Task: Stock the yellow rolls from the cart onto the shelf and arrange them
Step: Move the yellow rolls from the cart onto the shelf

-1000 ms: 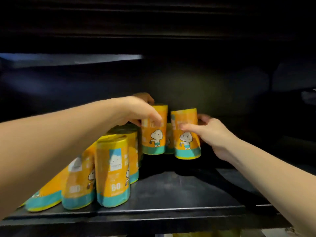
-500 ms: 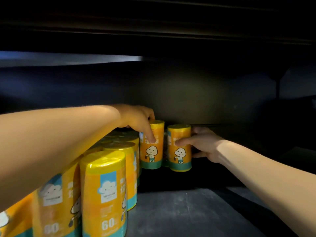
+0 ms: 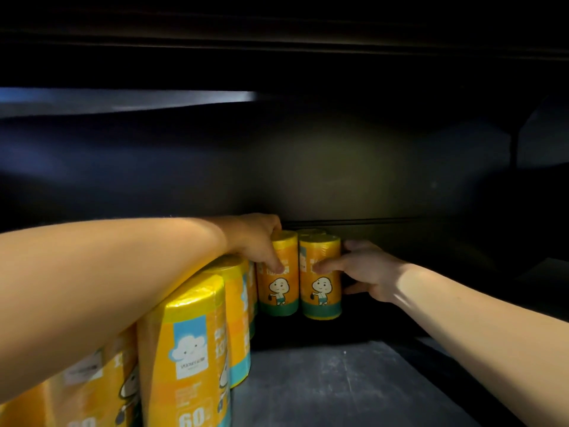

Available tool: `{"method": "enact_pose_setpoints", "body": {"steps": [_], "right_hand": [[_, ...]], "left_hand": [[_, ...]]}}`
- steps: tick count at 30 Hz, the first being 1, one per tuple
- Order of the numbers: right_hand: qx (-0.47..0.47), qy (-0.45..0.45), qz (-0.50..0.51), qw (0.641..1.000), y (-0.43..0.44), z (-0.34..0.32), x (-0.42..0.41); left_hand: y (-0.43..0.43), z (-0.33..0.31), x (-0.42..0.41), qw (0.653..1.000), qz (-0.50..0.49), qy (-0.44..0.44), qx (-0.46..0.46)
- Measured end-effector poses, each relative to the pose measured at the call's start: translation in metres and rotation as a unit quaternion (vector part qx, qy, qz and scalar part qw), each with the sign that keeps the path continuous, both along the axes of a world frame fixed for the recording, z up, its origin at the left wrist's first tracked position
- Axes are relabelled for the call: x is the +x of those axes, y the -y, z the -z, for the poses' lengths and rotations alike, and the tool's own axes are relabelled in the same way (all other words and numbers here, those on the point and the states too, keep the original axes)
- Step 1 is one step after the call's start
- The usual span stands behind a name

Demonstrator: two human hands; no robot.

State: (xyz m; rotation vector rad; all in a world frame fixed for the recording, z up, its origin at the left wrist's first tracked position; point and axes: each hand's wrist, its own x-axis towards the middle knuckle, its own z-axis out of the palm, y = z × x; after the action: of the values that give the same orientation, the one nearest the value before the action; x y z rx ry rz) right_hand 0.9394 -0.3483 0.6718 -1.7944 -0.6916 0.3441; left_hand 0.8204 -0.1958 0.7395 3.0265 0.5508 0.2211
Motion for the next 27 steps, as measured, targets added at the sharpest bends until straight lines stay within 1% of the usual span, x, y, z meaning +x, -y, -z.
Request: {"method": "enact_pose_setpoints", "body": {"steps": [3,8,15,19,23,25,27], "right_hand": [[0.010,-0.001,0.000,1.000,-0.003,0.000,0.002],[0.009,-0.003,-0.005,1.000,-0.004,0.000,0.005],[0.012,-0.007,-0.008,1.000,-0.003,0.001,0.007],[0.017,-0.009,-0.008,1.000,-0.005,0.000,0.006],[0.015,0.008,-0.007,1.000,-0.005,0.003,0.004],[0.011,0.011,-0.006,1.000,-0.005,0.005,0.004],[0.004,0.010,-0.008,1.000,-0.003,0.005,0.002]], "left_hand": [[-0.001,0.003,0.004,1.000,-0.003,-0.013,0.026],[-0.004,0.006,0.011,0.994,-0.008,-0.072,0.085],[-0.004,0.008,0.012,0.988,-0.017,-0.081,0.128],[0.000,0.004,0.009,0.993,-0.007,-0.058,0.106],[0.004,0.004,0.008,0.989,-0.015,-0.077,0.124],[0.004,0.002,0.006,0.991,-0.022,-0.087,0.102],[0.004,-0.002,0.004,0.995,-0.023,-0.079,0.055]]}}
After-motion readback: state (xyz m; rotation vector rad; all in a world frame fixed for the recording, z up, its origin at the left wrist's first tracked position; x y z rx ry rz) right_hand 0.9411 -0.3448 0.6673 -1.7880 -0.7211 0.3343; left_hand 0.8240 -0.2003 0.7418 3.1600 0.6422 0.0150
